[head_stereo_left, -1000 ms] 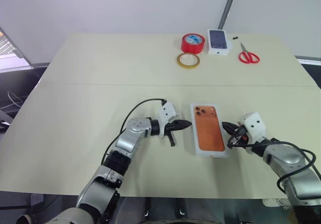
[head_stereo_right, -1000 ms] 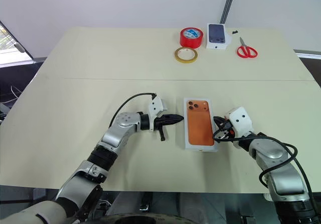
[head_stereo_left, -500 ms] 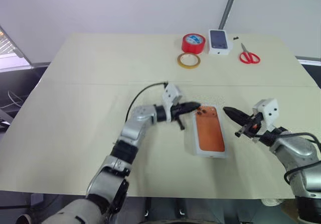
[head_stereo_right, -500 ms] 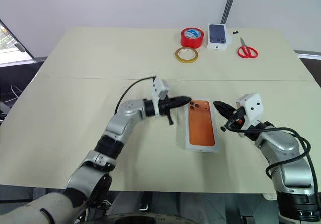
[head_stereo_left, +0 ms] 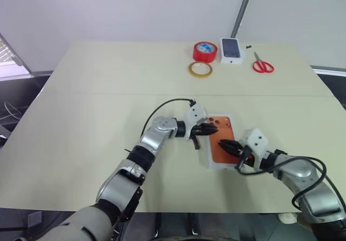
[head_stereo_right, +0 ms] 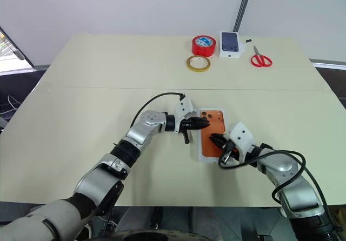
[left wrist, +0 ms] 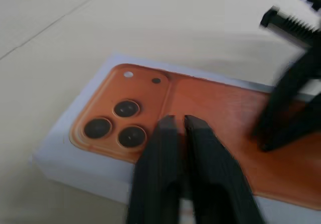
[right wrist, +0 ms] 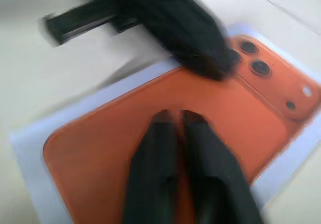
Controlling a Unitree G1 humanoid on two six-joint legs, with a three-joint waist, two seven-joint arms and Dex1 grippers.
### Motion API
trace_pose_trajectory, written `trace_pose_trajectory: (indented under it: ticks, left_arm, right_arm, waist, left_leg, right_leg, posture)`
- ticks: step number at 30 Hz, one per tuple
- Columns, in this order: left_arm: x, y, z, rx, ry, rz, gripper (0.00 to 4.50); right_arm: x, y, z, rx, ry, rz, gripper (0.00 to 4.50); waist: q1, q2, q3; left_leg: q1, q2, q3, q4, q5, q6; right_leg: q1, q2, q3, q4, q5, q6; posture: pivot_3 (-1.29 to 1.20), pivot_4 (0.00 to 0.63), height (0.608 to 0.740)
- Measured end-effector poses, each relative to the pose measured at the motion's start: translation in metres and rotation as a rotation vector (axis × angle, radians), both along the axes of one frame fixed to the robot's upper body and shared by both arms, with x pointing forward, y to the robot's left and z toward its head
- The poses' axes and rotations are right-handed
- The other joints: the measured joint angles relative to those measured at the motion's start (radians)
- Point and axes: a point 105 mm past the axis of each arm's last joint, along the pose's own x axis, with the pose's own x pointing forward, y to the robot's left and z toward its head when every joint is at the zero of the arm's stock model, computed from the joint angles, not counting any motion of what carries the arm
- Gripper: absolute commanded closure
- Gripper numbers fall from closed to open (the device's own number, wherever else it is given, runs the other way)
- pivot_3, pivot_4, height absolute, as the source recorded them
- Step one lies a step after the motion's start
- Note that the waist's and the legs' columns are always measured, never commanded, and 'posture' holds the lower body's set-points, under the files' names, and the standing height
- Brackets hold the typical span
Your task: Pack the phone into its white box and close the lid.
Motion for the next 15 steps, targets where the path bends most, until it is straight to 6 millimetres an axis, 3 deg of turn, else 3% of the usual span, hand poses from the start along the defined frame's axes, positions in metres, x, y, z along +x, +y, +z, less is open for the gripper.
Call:
trace_pose_trajectory:
  ticks: [2,5,10,15]
  left_arm:
    - [0.004,0.014,0.003,-0.038,0.015,0.044,1.70]
    - [0.012,0.050,0.016,-0.075,0.010,0.122,0.09]
    - [0.005,0.103,0.045,-0.114,-0.014,0.200,0.03]
    - [0.004,0.156,0.043,-0.084,-0.025,0.356,0.03]
  right_arm:
    - [0.001,-0.001,0.005,0.049,-0.001,-0.012,1.63]
    - [0.005,-0.010,0.021,0.131,-0.033,-0.040,0.03]
    - [0.002,-0.018,0.042,0.211,-0.067,-0.013,0.01]
    - [0.005,-0.028,0.049,0.191,-0.084,0.001,0.01]
  waist:
    - [-0.001,0.002,0.002]
    - [-0.001,0.004,0.003]
    - [0.004,0.006,0.004]
    - [0.004,0.006,0.004]
  left_leg:
    - [-0.004,0.000,0.000,0.000,0.000,0.000]
    - [-0.016,0.000,0.000,0.002,0.001,-0.002]
    - [-0.017,0.000,0.000,0.002,0.001,-0.003]
    - [-0.017,0.000,0.000,0.002,0.001,-0.003]
  right_leg:
    - [-0.004,0.000,0.000,0.000,0.000,0.000]
    - [-0.018,0.000,0.000,0.006,0.000,0.000]
    - [-0.020,-0.001,0.000,0.009,0.000,0.000]
    - [-0.020,-0.001,0.000,0.009,0.000,0.000]
  posture:
    - [0.00,0.150,0.740]
    - [0.00,0.150,0.740]
    - [0.00,0.150,0.740]
    - [0.00,0.150,0.740]
